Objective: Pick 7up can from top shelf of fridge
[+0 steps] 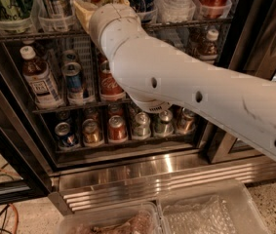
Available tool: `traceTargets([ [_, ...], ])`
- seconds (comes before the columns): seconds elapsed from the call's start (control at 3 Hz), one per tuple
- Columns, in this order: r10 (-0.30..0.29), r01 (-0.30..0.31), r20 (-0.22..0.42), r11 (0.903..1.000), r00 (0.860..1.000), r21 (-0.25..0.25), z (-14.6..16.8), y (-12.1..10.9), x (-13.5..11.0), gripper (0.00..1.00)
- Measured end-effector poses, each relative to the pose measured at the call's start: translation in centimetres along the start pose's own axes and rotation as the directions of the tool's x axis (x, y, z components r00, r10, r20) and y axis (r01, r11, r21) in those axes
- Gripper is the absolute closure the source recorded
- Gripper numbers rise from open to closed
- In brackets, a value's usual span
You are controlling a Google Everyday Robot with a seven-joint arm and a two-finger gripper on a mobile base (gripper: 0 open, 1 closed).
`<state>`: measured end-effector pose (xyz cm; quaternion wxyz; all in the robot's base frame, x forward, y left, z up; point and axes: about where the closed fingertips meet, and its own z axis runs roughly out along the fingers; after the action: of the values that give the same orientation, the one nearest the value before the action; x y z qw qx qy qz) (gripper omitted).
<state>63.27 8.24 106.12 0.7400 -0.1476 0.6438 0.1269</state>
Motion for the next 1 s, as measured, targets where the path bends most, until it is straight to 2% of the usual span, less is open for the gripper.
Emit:
traceTargets([
  [0.33,-0.001,0.001,-0.003,0.9999,1.0,-0.017,0.73,0.29,0.39,0.39],
  [0.67,-0.003,0.003,-0.005,0.9997,1.0,-0.025,0.94,0.47,0.55,0.57],
  [1.0,-0.004,0.004,-0.009,0.9996,1.0,-0.027,1.03,0.49,0.71,0.8],
])
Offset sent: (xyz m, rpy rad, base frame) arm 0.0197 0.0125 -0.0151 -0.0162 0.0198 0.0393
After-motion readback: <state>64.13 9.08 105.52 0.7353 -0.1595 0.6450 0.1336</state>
